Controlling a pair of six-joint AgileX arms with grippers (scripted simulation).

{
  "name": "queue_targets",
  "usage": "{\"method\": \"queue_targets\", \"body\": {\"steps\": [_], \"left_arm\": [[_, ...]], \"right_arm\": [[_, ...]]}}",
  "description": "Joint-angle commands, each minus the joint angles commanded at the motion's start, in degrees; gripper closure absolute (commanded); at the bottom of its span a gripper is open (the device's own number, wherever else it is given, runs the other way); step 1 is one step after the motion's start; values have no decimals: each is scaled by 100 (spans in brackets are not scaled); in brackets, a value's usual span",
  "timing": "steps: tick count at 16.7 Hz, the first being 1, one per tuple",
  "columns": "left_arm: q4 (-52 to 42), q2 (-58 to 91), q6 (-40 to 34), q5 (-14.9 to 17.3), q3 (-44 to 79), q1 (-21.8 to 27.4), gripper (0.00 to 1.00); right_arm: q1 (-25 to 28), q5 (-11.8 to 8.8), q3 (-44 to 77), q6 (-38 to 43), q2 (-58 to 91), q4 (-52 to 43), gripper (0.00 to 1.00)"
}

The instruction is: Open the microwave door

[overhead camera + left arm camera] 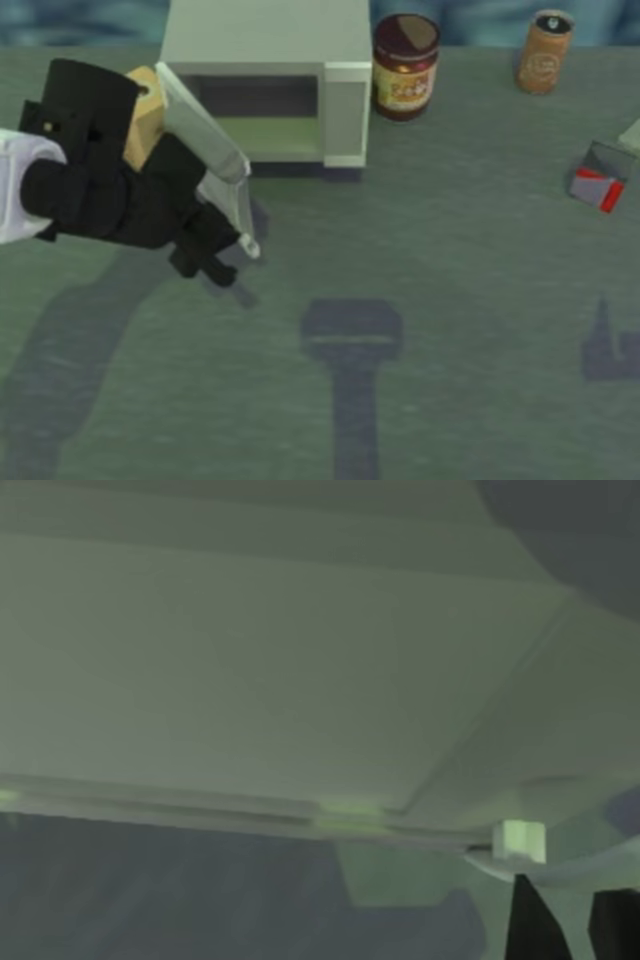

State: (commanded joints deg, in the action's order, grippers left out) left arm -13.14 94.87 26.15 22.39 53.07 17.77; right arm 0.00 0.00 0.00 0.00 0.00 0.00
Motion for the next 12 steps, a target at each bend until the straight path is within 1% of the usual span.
{"method": "queue_targets", "body": {"steps": [5,7,12], "left_arm": [[0,0,0,0,0,0,100],[-16,2,-6,43,-28,23,100],[-147,-9,323,209,19,-138,100]], "right_arm": [[0,0,0,0,0,0,0],[0,0,0,0,0,0,0],[0,0,0,0,0,0,0]]}}
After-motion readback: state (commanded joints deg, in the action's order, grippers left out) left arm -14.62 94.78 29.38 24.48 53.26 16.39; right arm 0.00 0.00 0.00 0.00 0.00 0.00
